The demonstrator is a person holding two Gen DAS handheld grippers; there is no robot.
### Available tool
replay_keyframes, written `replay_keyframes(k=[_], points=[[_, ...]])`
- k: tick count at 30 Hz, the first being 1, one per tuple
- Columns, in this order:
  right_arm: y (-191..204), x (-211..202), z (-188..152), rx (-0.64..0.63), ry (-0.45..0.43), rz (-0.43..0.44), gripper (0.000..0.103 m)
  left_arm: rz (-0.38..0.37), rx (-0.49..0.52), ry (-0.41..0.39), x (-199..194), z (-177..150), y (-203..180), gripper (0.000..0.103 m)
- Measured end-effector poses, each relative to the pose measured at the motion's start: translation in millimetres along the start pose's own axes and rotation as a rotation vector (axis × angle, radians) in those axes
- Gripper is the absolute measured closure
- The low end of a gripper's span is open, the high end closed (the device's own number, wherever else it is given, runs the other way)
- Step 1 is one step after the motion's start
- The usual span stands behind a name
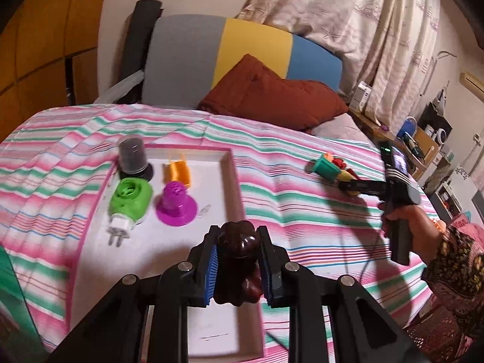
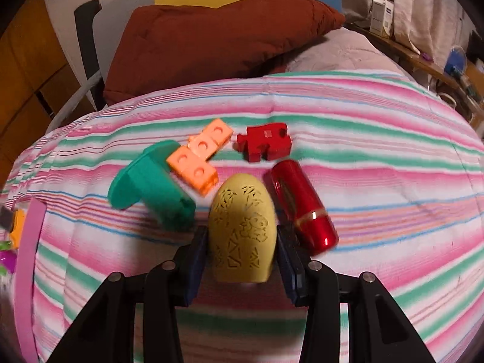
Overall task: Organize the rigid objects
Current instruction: 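Lower the brown piece into the tray with the left tool while the right grasps the yellow egg, then carry the yellow textured egg into the tray and open the right tool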
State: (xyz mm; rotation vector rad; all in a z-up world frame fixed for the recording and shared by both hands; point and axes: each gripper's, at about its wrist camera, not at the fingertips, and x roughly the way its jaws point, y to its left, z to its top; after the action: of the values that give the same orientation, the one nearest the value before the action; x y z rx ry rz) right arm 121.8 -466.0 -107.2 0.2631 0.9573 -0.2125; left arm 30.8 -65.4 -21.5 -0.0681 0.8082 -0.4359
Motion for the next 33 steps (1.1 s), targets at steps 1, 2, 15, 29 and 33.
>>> replay_keyframes(k=[1,2,15,29,33], points=[[0.3,-3.8,-6.6,-0.001,-0.001,0.000,0.059,0.005,-0.002,0.001,0.0,-1.0,2.3,0.080],[0.4,-6.8,-11.4,-0.005,-0.002,-0.001,0.059,0.016,-0.008,0.003,0.3,-2.7,7.0,0.080],[15.9,-44.9,-71.5,0.001,-0.006,0.017,0.059,0.155,-0.027,0.072,22.3,-14.5,65.4,0.080],[45.9,-63.6,-104.5,-0.061,-0.042,-0.004,0.059,0.195,-0.046,-0.006,-3.4,-14.0,87.1,0.060],[50.0,-67.8,-110.3,-0.055,-0.038,0.010,0.059,0.208,-0.053,-0.043,-15.4,-19.0,83.8,0.060]])
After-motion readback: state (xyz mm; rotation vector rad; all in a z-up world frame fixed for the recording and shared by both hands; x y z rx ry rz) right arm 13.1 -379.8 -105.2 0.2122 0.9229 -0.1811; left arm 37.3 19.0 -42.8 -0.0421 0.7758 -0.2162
